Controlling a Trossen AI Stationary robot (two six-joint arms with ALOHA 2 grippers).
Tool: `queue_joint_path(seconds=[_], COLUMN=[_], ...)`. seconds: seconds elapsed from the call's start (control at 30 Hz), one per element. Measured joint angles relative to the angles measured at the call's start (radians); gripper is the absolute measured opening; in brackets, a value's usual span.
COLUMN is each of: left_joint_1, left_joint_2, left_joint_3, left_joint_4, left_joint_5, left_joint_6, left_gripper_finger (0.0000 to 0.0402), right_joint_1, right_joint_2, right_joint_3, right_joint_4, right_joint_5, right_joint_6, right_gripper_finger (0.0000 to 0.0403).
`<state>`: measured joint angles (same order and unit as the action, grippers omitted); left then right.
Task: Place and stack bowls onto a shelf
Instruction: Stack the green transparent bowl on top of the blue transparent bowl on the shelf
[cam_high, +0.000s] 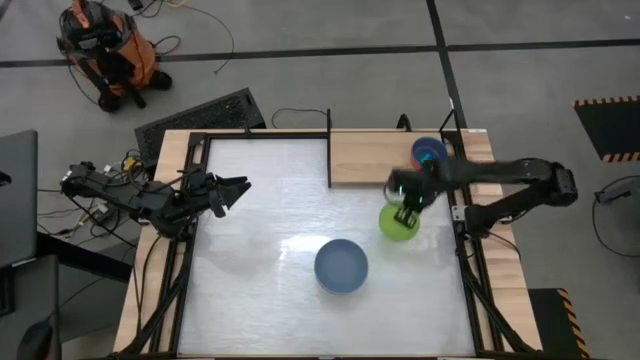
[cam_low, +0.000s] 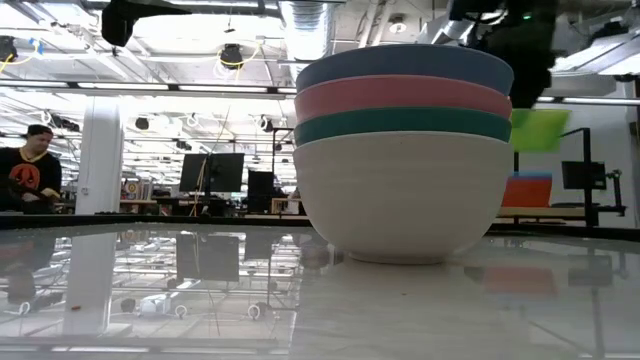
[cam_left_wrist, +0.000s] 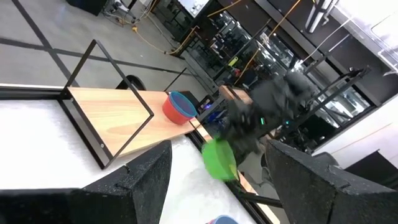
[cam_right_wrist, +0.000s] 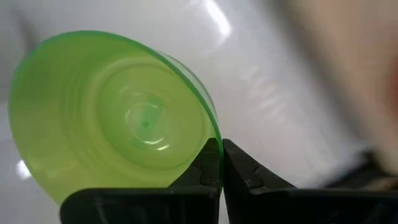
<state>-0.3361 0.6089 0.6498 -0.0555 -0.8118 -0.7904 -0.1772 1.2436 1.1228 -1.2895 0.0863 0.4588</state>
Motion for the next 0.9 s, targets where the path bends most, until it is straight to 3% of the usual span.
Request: queue_joint_path(seconds=[0.3,0.5,0.67,0.9], left_joint_1=[0.0,0.0,0.0,0.0], left_joint_2=[0.0,0.0,0.0,0.0], left_joint_3=[0.0,0.0,0.0,0.0], left_joint_4=[-0.02,-0.049,-0.07,-0.069], left_joint_5=[-0.006,-0.007,-0.011,-0.031], left_joint_6=[0.0,-0.016,-0.026,-0.026], left_gripper_finger=[0.0245,0.0245,0.0245,0.0245], right_joint_1=[-0.491,-0.722,-0.824,-0.855], right_joint_2=[0.106,0.232,0.289,0.345], right_joint_3=[0.243,0.358,0.374,0.374], right_joint_4=[-0.079,-0.091,-0.106,-0.119], right_joint_5=[0.14,0.169,0.193,0.231], right_joint_6=[-0.526,-0.597,-0.631,-0.687], right_gripper_finger=[0.0022,0.0022,0.0022,0.0022])
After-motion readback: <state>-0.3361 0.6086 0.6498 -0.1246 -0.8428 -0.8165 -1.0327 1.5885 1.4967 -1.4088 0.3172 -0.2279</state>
